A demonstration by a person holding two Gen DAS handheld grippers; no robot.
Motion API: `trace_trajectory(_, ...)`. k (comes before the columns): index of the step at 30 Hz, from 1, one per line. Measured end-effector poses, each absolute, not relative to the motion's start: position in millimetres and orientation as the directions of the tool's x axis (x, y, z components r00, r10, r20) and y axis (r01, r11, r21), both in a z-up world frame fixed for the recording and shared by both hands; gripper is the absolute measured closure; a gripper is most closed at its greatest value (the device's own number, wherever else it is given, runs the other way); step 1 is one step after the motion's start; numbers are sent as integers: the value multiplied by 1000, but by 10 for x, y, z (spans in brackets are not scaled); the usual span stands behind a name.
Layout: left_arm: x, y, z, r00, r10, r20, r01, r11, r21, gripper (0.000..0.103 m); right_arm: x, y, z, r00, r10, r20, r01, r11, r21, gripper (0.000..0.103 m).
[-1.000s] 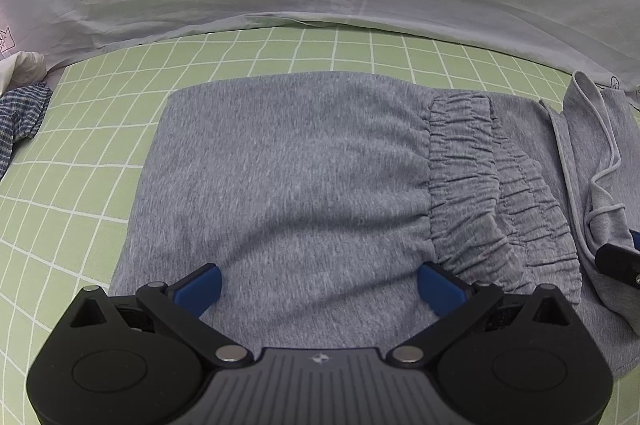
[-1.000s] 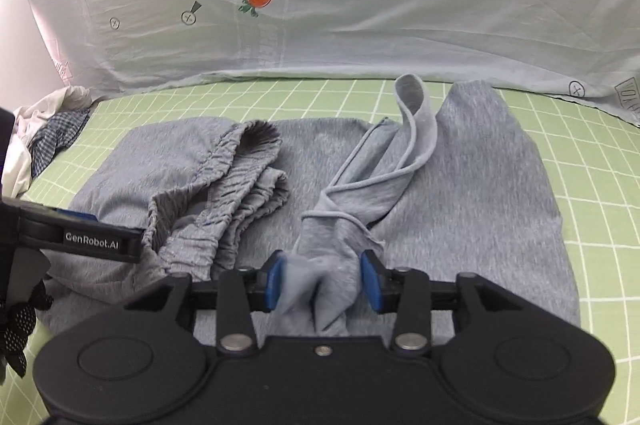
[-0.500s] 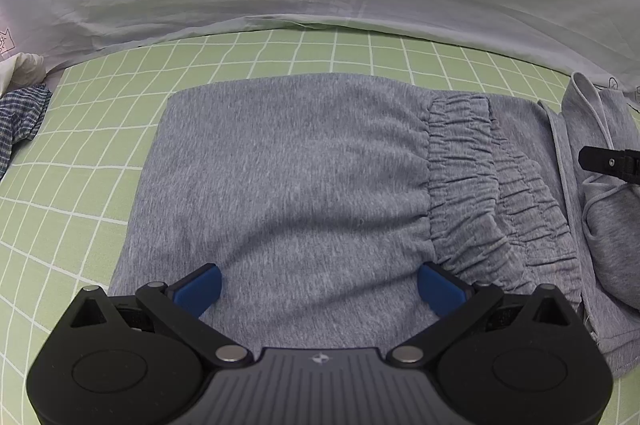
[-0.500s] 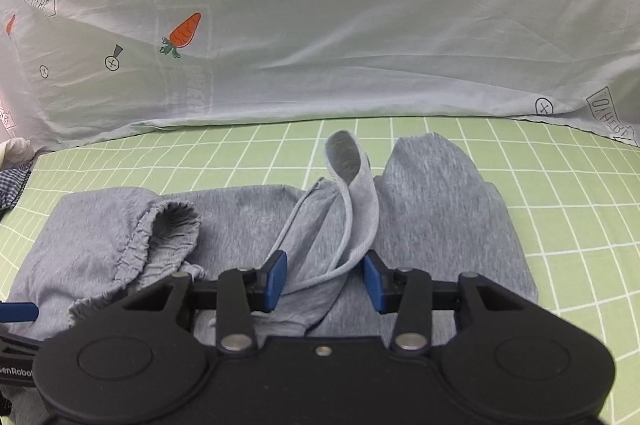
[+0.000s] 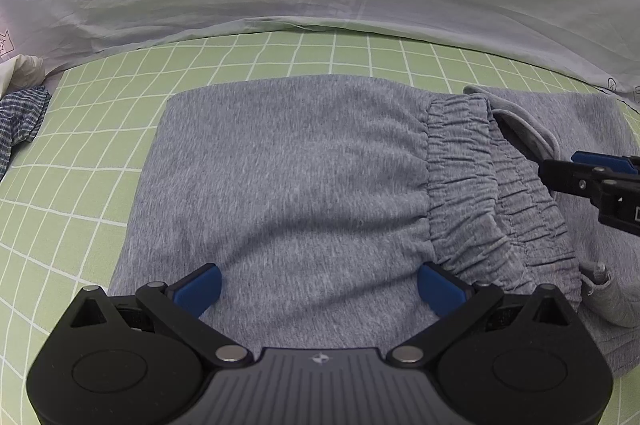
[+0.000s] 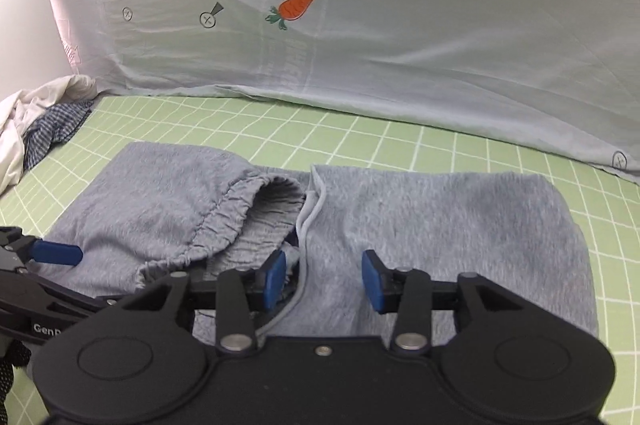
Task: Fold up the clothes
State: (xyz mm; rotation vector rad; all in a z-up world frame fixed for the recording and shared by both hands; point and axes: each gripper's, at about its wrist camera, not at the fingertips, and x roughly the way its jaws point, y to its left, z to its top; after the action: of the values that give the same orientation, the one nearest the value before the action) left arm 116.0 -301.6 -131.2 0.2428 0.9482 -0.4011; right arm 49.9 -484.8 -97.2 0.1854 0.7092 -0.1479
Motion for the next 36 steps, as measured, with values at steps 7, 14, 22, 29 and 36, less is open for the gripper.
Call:
trace_trajectory(7,1148,-3014,-1317,526,-228,-819,432,901,26,0,92,-5028,-938,739,-128,-661,316,933,172,86)
trace_trajectory(14,1147,-3010,-1287,502,-208,-840,417,908,24,0,35,-4627,-1136,684,-68,-726,248,958,144,83)
trace_trajectory(22,899,-2864,-1277,479,-207,-853,438,899,27,0,-173,-4540,-1009,685,-139,-715,266,962,68,46)
trace_trajectory(29,886,-2852,-1275,470,-208,-858,439,898,23,0,-461,-5299,-1065,600,-358,-715,582,809,82,35)
trace_trajectory(36,894,-2859,-1272,471,-209,-857,439,898,22,0,-602,-5638,-1243,570,-366,-736,646,753,126,38)
